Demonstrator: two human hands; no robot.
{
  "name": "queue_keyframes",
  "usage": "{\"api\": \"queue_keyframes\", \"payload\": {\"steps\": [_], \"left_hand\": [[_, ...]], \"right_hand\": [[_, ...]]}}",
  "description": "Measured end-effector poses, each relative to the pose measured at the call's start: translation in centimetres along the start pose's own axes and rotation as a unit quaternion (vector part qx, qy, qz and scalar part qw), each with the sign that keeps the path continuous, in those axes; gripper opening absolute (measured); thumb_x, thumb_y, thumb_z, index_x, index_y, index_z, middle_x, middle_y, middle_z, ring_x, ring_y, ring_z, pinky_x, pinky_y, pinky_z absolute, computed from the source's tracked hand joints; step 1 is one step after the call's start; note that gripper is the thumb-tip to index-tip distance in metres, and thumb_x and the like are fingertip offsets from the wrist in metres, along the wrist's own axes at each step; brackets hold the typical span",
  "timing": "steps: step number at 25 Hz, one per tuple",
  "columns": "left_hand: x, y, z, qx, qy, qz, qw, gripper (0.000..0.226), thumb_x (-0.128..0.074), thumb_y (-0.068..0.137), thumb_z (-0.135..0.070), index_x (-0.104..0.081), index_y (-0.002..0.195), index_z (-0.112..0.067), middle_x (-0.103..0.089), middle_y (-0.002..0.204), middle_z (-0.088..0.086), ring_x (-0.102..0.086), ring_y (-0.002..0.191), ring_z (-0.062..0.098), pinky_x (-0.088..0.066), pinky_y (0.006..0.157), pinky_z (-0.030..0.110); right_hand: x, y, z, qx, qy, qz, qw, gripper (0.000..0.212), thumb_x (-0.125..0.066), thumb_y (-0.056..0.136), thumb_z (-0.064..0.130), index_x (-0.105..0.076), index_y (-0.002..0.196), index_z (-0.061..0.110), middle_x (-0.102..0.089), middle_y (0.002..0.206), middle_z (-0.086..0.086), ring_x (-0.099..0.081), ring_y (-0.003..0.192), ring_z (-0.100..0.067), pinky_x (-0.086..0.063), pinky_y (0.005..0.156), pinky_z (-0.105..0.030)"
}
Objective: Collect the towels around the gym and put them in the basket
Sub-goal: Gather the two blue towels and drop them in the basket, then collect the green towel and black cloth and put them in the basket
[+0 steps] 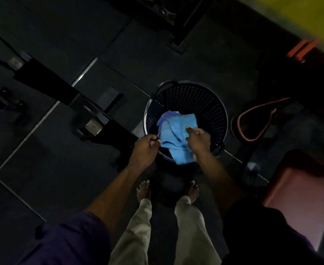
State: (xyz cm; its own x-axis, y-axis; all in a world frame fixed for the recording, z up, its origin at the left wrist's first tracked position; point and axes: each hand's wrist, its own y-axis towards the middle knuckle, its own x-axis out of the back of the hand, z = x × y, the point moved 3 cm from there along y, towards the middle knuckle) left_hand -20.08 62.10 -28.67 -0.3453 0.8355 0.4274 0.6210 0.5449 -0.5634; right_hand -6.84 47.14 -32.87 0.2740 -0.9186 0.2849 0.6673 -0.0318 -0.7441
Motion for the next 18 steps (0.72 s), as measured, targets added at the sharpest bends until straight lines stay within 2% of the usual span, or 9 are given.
{"api": "queue_keyframes", "payload": {"steps": [3,5,7,9,11,13,15,18], "left_hand": [[0.9,-1.6,-1.8,0.059,-0.105,0.016,0.993,0.005,-0.061,0.093,-0.014,-0.064,0.091,-0.016,-0.067,0.078,0.002,-0.061,0.075,0.018,-0.049,0.071,0.031],[1.5,-3.1,-3.2,0.079,-0.156,0.021,0.984,0.013,-0.057,0.093,-0.009,-0.063,0.085,-0.017,-0.065,0.075,0.002,-0.058,0.066,0.015,-0.045,0.055,0.021],[2.0,-4.9,-4.6,0.077,-0.187,0.031,0.979,0.015,-0.054,0.095,-0.008,-0.061,0.084,-0.015,-0.063,0.079,0.006,-0.055,0.063,0.013,-0.041,0.048,0.016],[2.0,-6.4,-5.9,0.072,-0.212,0.061,0.973,0.010,-0.055,0.097,-0.015,-0.063,0.094,-0.010,-0.063,0.086,0.011,-0.056,0.068,0.016,-0.044,0.055,0.021],[1.1,-8.3,-8.1,0.066,-0.222,0.118,0.966,0.023,-0.056,0.099,-0.030,-0.064,0.106,-0.009,-0.066,0.092,0.010,-0.060,0.075,0.019,-0.046,0.062,0.027],[-0.6,-10.2,-10.7,0.061,-0.221,0.183,0.956,0.033,-0.055,0.098,-0.041,-0.063,0.110,-0.011,-0.068,0.092,0.008,-0.064,0.077,0.020,-0.048,0.062,0.030],[-3.1,-12.6,-13.0,0.043,-0.209,0.236,0.948,0.041,-0.054,0.096,-0.049,-0.064,0.110,-0.012,-0.068,0.091,0.006,-0.065,0.078,0.019,-0.050,0.065,0.031],[-7.7,-17.2,-15.8,0.001,-0.176,0.301,0.937,0.046,-0.054,0.093,-0.055,-0.066,0.110,-0.013,-0.069,0.091,0.006,-0.065,0.076,0.018,-0.050,0.066,0.032]], "right_hand": [[1.0,-3.3,0.7,-0.014,0.085,0.040,0.995,0.029,-0.066,0.095,0.037,-0.067,0.113,0.015,-0.071,0.113,-0.009,-0.070,0.093,-0.021,-0.056,0.073,-0.034],[2.4,-5.9,1.4,-0.020,0.132,0.049,0.990,0.020,-0.062,0.098,0.041,-0.065,0.105,0.023,-0.068,0.106,-0.002,-0.069,0.088,-0.017,-0.054,0.071,-0.032],[4.4,-8.7,1.7,-0.017,0.171,0.050,0.984,0.021,-0.059,0.099,0.043,-0.063,0.102,0.023,-0.065,0.108,-0.003,-0.069,0.090,-0.020,-0.054,0.078,-0.037],[6.9,-11.1,1.6,-0.018,0.206,0.049,0.977,0.031,-0.058,0.099,0.045,-0.060,0.114,0.018,-0.063,0.117,-0.007,-0.068,0.098,-0.025,-0.054,0.082,-0.039],[10.7,-13.9,1.1,-0.003,0.251,0.029,0.968,0.051,-0.058,0.099,0.048,-0.053,0.136,0.013,-0.060,0.127,-0.009,-0.065,0.106,-0.028,-0.054,0.078,-0.038],[14.9,-16.2,0.1,0.014,0.299,-0.002,0.954,0.062,-0.056,0.098,0.050,-0.047,0.147,0.013,-0.057,0.138,-0.013,-0.063,0.112,-0.030,-0.053,0.082,-0.040],[19.3,-18.5,-1.6,0.031,0.336,-0.033,0.941,0.062,-0.055,0.099,0.051,-0.047,0.147,0.012,-0.055,0.145,-0.015,-0.063,0.111,-0.030,-0.052,0.085,-0.042],[25.7,-22.0,-4.6,0.068,0.379,-0.080,0.919,0.061,-0.056,0.098,0.052,-0.050,0.143,0.012,-0.056,0.144,-0.016,-0.066,0.106,-0.028,-0.054,0.083,-0.043]]}}
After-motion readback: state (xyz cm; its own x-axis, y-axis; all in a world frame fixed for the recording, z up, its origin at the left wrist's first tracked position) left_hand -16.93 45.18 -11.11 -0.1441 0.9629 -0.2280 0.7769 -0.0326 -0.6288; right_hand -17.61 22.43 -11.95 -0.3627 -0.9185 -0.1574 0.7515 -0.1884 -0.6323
